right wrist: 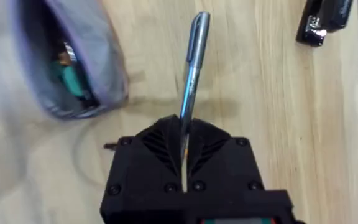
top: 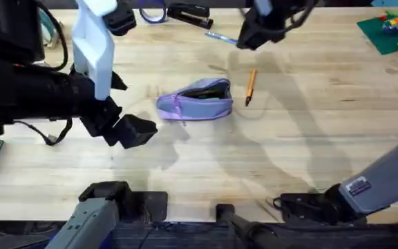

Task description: Unzip the bag, pick up the pens from the table one at a time and place them inside, then zip the bag closed.

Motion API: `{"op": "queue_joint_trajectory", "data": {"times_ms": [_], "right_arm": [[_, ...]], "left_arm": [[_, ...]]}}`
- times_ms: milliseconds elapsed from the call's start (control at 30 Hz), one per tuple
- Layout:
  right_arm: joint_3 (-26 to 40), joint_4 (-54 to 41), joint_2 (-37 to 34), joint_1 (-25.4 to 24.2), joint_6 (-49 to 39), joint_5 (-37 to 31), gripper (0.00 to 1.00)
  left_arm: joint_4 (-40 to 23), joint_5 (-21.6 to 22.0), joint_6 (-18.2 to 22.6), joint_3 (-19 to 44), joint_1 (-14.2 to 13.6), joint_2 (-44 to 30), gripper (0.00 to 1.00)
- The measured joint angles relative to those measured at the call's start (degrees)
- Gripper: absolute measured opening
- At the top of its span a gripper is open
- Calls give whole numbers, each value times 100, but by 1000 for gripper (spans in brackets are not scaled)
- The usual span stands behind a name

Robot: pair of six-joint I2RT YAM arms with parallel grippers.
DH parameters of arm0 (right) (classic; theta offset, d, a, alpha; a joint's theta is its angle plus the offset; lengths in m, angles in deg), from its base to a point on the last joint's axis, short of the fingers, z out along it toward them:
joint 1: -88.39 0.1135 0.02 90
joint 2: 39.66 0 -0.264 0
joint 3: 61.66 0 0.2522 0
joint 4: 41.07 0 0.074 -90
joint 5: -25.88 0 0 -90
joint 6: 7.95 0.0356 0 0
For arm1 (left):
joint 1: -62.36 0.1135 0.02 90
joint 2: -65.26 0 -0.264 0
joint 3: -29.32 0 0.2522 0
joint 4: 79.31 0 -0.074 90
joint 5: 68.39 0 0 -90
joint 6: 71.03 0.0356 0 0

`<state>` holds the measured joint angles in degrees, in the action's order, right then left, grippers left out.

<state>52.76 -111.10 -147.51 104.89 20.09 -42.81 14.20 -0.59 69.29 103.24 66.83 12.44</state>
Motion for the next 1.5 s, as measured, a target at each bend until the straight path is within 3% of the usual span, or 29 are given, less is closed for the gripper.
{"op": "queue_joint_trajectory", "data": {"times_ms": [267, 567, 1067, 1500], "right_arm": [[0, -1024, 864, -96, -570, 368, 34], [-393, -1258, 1502, -93, -1262, 492, 32], [-912, -847, 1499, 344, -1764, 492, 32], [-1158, -715, 899, 706, -1783, 531, 32]], "left_arm": [[-2, 0, 0, 0, 0, 0, 993], [-2, 0, 0, 0, 0, 0, 993], [-2, 0, 0, 0, 0, 0, 993], [-2, 0, 0, 0, 0, 0, 994]]}}
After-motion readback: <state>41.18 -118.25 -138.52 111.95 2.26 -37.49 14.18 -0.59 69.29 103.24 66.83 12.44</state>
